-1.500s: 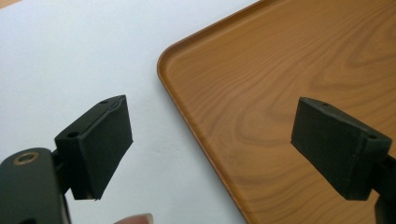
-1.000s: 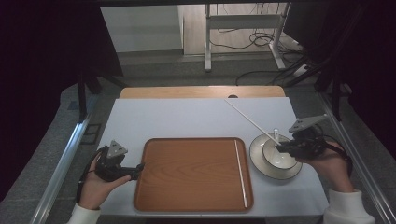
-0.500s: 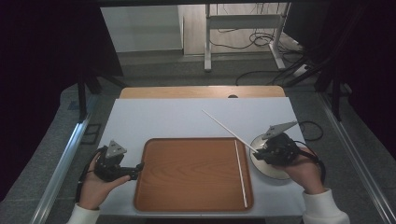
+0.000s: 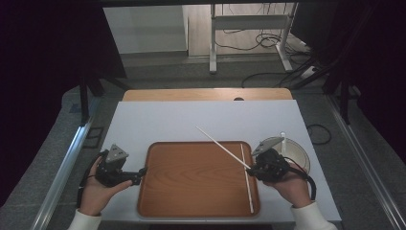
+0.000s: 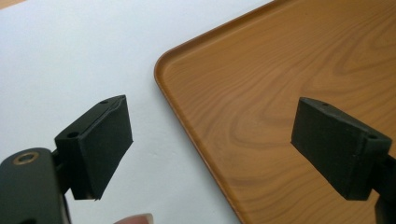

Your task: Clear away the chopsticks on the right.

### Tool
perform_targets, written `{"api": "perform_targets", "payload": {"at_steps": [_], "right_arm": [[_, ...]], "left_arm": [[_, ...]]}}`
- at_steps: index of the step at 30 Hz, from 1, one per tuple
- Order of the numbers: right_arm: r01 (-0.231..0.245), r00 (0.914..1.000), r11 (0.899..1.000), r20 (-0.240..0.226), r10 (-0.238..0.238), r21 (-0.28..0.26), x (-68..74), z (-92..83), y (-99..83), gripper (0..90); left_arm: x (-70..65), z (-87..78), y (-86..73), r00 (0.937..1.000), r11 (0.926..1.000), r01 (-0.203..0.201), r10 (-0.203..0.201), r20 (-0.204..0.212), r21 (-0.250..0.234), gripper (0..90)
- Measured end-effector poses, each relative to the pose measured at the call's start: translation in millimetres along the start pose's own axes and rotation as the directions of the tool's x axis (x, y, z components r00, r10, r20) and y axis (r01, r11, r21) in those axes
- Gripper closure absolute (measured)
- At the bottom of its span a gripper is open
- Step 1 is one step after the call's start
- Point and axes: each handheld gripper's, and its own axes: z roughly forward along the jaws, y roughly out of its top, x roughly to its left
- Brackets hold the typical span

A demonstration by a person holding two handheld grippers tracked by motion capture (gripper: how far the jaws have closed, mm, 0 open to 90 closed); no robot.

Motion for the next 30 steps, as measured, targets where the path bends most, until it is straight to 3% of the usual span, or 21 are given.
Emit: {"api": "perform_targets", "payload": {"at_steps": [12,17,25,30], "right_arm": [[0.001,0.9998,0.997,0.018,-0.002,0.073,22.2,33.3,-3.7,83.7],[0.008,0.9999,0.993,0.009,-0.009,0.120,25.3,49.0,-7.4,83.7],[0.006,0.9995,0.983,0.029,-0.012,0.185,29.4,62.4,-13.3,83.4],[0.008,0.9994,0.981,0.031,-0.015,0.196,31.4,64.8,-14.1,83.1]], "left_arm": [[-1.6,-0.4,0.6,1.0000,1.0000,0.002,-0.002,-0.009,-0.005,12.2],[-0.1,2.1,1.1,1.0000,1.0000,0.001,-0.001,-0.008,0.001,12.2],[-0.4,4.3,2.9,1.0000,1.0000,-0.005,0.005,0.000,0.003,12.2],[0.5,4.6,2.9,1.0000,1.0000,-0.005,0.005,-0.001,0.004,12.2]]}}
